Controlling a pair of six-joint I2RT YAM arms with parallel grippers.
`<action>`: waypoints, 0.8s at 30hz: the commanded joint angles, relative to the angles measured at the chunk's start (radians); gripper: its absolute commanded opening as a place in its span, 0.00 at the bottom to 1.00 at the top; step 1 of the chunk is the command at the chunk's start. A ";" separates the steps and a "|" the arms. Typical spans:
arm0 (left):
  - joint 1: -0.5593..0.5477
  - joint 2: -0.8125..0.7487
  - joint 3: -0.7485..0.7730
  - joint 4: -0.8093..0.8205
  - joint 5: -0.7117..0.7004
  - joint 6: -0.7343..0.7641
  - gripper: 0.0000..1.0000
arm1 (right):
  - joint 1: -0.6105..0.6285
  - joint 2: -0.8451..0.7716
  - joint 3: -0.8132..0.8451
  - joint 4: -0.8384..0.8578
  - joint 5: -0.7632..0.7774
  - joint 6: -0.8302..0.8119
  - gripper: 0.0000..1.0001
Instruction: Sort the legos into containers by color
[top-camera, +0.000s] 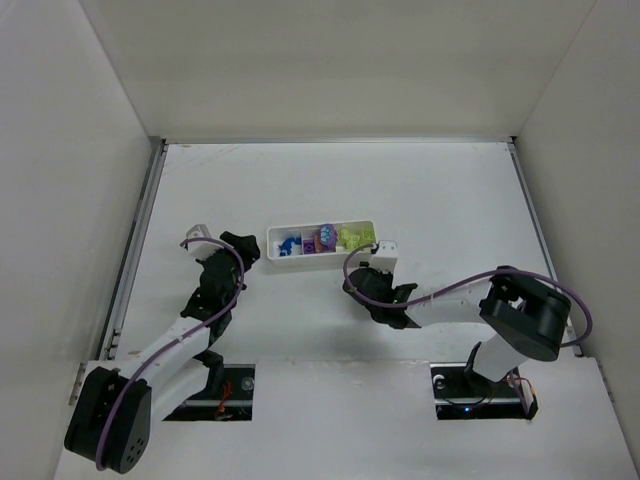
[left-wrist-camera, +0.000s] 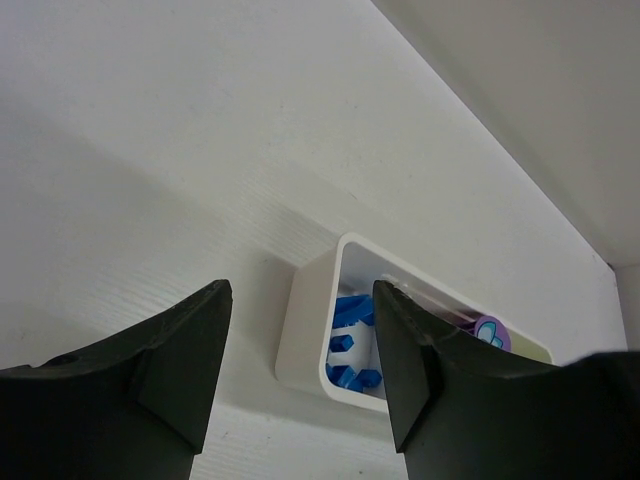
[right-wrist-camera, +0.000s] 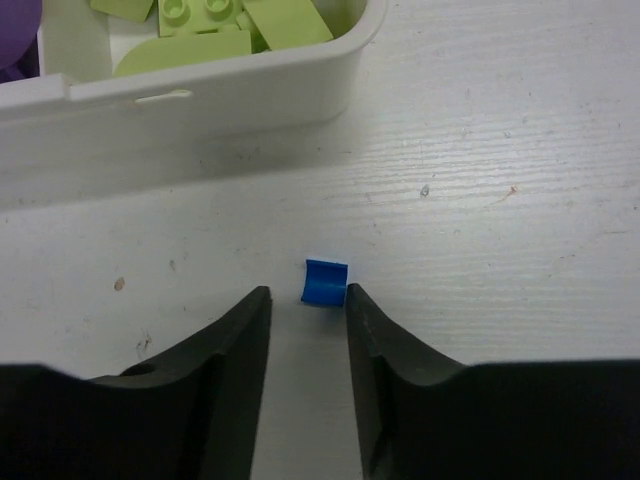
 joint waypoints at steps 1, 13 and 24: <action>0.008 0.012 -0.009 0.070 0.004 -0.007 0.56 | -0.002 0.029 0.019 -0.003 0.009 0.017 0.39; 0.006 0.001 -0.012 0.071 0.001 -0.008 0.57 | 0.052 -0.049 0.037 -0.026 0.009 0.013 0.18; 0.023 -0.035 -0.032 0.074 -0.005 -0.016 0.59 | 0.129 0.053 0.368 0.112 -0.143 -0.172 0.19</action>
